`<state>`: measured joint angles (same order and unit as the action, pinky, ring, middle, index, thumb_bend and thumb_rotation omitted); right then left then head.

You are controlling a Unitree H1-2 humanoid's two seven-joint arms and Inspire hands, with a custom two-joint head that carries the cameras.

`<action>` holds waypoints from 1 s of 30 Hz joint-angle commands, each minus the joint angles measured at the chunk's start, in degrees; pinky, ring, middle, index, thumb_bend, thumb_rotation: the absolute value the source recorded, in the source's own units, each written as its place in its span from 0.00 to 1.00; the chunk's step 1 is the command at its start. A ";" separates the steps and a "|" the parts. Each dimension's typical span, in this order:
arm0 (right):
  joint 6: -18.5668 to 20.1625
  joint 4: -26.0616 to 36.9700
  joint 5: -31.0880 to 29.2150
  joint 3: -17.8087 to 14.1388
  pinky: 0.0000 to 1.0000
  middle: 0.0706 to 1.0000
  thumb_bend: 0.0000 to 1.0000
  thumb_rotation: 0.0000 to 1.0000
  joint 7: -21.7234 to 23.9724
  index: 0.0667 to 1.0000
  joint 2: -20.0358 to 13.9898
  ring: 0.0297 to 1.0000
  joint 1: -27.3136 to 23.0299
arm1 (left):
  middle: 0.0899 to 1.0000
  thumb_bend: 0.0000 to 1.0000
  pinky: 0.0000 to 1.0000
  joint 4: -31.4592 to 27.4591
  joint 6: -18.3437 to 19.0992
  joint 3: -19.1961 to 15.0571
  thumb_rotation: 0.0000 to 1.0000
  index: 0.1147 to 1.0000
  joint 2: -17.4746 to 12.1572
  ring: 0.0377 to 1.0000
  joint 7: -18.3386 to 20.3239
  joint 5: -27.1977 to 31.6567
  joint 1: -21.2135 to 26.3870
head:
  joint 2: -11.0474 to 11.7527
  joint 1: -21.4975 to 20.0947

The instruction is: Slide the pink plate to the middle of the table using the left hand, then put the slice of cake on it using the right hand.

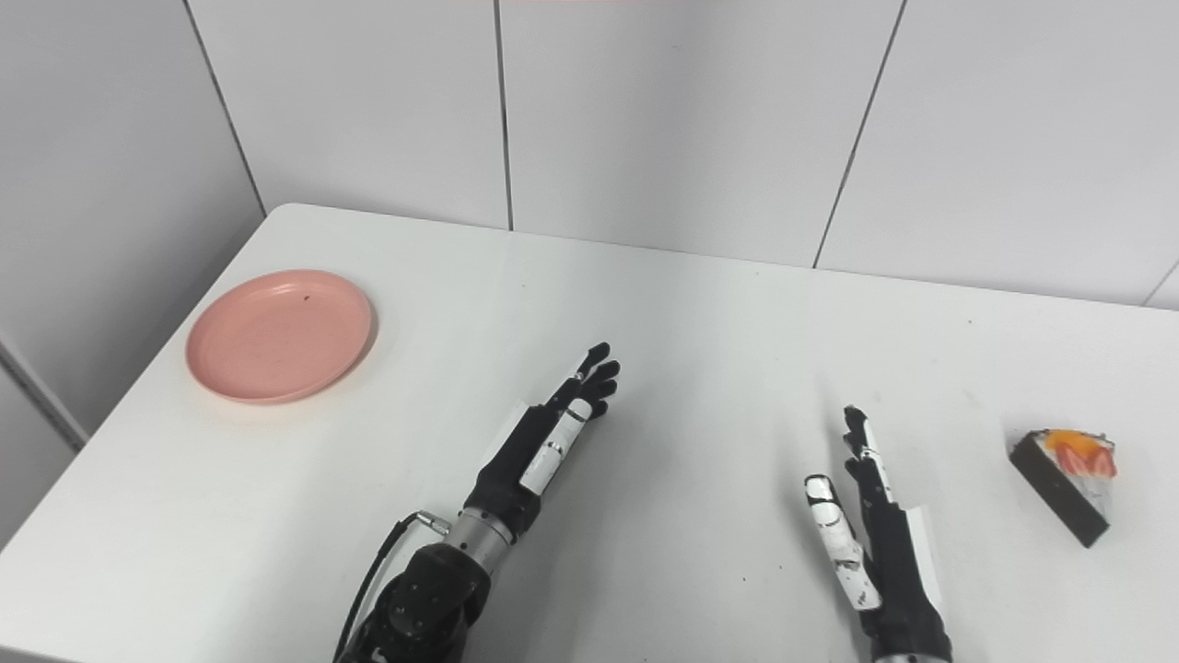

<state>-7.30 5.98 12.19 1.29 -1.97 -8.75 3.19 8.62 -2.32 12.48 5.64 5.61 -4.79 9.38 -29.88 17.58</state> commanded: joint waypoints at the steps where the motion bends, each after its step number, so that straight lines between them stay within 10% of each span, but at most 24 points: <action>1: -2.83 -3.73 0.17 -0.51 0.94 0.97 0.27 1.00 -0.64 0.96 -0.73 0.96 1.01 | 0.96 0.38 0.95 0.13 1.64 1.30 1.00 0.95 0.62 0.95 1.77 0.82 -1.91 | -0.02 0.02; 30: -4.87 -7.42 -1.34 -0.58 0.95 0.98 0.36 1.00 0.03 0.97 -1.38 0.97 -0.66 | 0.93 0.41 0.92 -23.42 14.56 -0.87 1.00 0.94 -2.38 0.93 5.22 4.93 2.91 | -0.67 0.74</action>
<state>-9.50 2.84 11.05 0.86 -1.93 -9.86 0.46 -12.54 12.50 11.81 3.24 10.91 0.18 9.81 -30.50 18.28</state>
